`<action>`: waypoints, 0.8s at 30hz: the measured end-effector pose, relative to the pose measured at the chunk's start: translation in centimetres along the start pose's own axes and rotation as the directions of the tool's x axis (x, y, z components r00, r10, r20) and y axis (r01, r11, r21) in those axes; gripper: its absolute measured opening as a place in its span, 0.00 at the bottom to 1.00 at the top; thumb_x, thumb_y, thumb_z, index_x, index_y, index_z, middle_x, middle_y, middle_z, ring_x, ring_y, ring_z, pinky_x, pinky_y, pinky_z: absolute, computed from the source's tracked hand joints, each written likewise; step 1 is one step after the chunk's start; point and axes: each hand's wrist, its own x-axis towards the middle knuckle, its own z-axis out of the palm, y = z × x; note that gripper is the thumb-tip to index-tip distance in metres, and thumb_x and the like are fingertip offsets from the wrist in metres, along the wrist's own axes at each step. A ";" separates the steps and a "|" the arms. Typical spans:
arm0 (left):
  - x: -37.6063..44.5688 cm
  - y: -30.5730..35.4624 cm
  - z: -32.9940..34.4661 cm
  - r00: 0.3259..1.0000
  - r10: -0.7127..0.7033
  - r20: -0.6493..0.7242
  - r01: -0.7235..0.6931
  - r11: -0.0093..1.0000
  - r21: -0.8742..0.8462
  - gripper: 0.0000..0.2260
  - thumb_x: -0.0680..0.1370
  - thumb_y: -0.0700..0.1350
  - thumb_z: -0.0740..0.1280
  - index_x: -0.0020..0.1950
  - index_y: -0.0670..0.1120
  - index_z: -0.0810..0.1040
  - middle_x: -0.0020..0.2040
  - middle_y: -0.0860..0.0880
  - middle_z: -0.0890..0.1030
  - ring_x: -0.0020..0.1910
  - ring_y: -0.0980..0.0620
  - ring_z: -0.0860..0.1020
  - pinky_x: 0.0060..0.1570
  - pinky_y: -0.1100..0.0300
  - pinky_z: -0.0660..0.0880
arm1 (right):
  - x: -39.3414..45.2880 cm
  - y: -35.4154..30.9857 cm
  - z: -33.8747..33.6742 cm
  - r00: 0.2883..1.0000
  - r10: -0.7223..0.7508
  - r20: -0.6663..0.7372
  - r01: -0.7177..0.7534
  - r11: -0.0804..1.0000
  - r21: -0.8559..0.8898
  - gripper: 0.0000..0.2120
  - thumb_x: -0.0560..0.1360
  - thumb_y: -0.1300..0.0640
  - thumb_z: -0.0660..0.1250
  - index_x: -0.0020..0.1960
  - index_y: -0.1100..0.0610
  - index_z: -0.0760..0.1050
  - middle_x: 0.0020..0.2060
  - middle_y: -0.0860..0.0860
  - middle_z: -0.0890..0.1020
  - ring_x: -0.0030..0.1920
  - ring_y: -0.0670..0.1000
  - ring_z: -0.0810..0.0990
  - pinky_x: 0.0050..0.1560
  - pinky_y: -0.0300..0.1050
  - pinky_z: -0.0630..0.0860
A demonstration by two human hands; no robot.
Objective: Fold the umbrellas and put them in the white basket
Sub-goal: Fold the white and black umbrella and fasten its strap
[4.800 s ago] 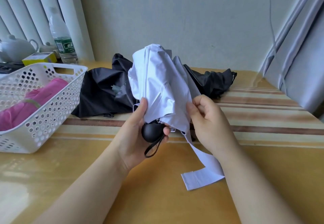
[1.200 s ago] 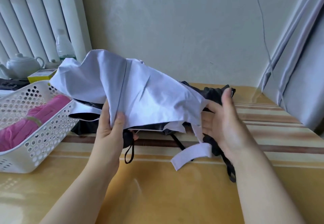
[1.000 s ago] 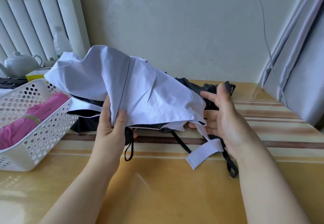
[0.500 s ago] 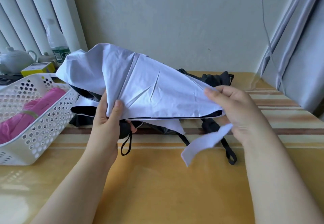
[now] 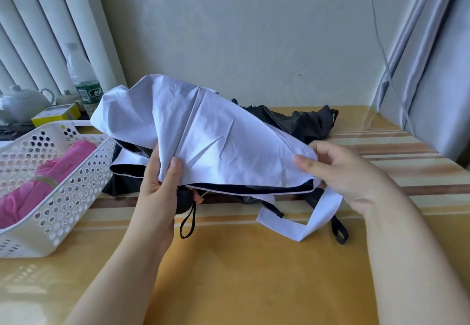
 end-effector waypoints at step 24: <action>0.1 -0.2 0.2 0.999 0.034 -0.010 -0.034 0.999 0.003 0.14 0.82 0.45 0.58 0.67 0.53 0.73 0.47 0.44 0.76 0.34 0.44 0.72 0.32 0.56 0.75 | -1.1 -0.9 -1.0 0.980 -0.176 0.089 0.153 0.964 0.218 0.12 0.74 0.58 0.66 0.55 0.47 0.80 0.48 0.57 0.85 0.46 0.49 0.82 0.50 0.41 0.78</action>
